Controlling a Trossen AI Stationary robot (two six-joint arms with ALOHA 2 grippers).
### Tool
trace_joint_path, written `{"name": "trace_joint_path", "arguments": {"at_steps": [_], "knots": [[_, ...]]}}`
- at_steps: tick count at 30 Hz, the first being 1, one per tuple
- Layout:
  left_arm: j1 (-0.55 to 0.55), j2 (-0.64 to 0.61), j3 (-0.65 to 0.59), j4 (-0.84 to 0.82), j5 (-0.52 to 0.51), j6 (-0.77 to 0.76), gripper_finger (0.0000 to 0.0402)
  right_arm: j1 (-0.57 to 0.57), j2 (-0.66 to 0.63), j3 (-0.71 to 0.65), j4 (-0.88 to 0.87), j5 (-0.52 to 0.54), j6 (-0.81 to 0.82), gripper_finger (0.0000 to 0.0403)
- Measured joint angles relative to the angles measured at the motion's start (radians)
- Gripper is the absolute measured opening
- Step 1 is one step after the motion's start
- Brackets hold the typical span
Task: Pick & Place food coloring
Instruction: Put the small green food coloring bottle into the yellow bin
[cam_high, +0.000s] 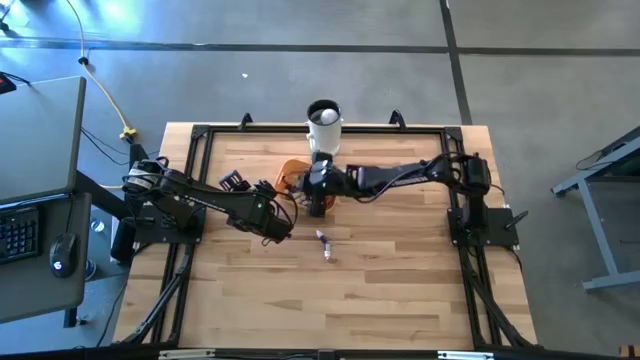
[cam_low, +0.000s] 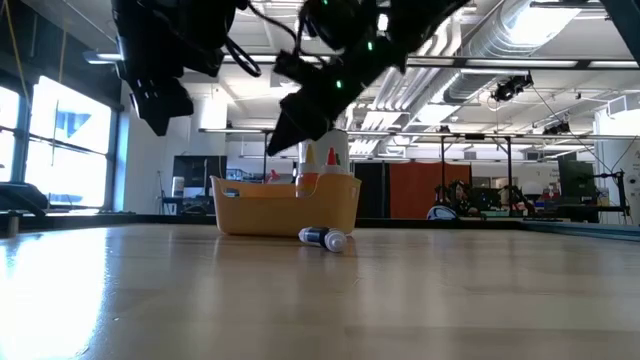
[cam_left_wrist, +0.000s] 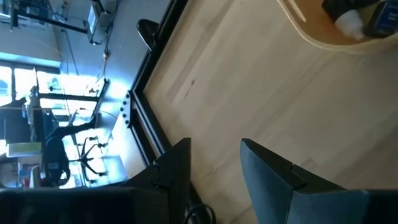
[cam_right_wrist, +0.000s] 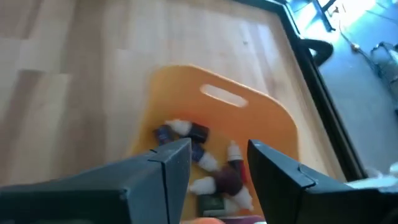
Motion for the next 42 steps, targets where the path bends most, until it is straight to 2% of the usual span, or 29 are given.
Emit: {"name": "trace_joint_path", "arguments": {"at_steps": [4,7,11,14,17,20,26,36,42], "knots": [[0.000,0.000,0.000,0.034,0.000,0.032,0.0136,0.102,-0.001,0.115,-0.195,0.132,-0.051,0.0153],[0.000,0.000,0.000,0.070,0.005,0.074,0.0136,0.174,-0.001,0.195,-0.376,0.215,-0.013,0.0153],[-0.001,0.000,0.000,0.119,0.033,0.143,0.0136,0.254,-0.005,0.246,-0.566,0.176,0.172,0.0153],[-0.001,0.000,0.000,0.129,0.034,0.165,0.0136,0.313,-0.004,0.224,-0.611,0.124,0.371,0.0153],[-0.001,0.000,0.000,0.129,0.030,0.167,0.0136,0.363,-0.004,0.174,-0.573,0.110,0.539,0.0154],[0.000,0.000,0.000,0.130,0.029,0.167,0.0136,0.400,-0.003,0.097,-0.492,0.145,0.666,0.0154],[0.000,0.000,0.001,0.155,0.028,0.168,0.0136,0.416,-0.003,-0.064,-0.333,0.165,0.818,0.0154],[0.000,0.000,0.001,0.155,0.041,0.168,0.0136,0.363,-0.005,-0.238,-0.142,0.151,0.874,0.0154],[0.000,0.000,0.001,0.155,0.042,0.168,0.0136,0.340,-0.005,-0.251,-0.090,0.049,0.869,0.0154]]}}
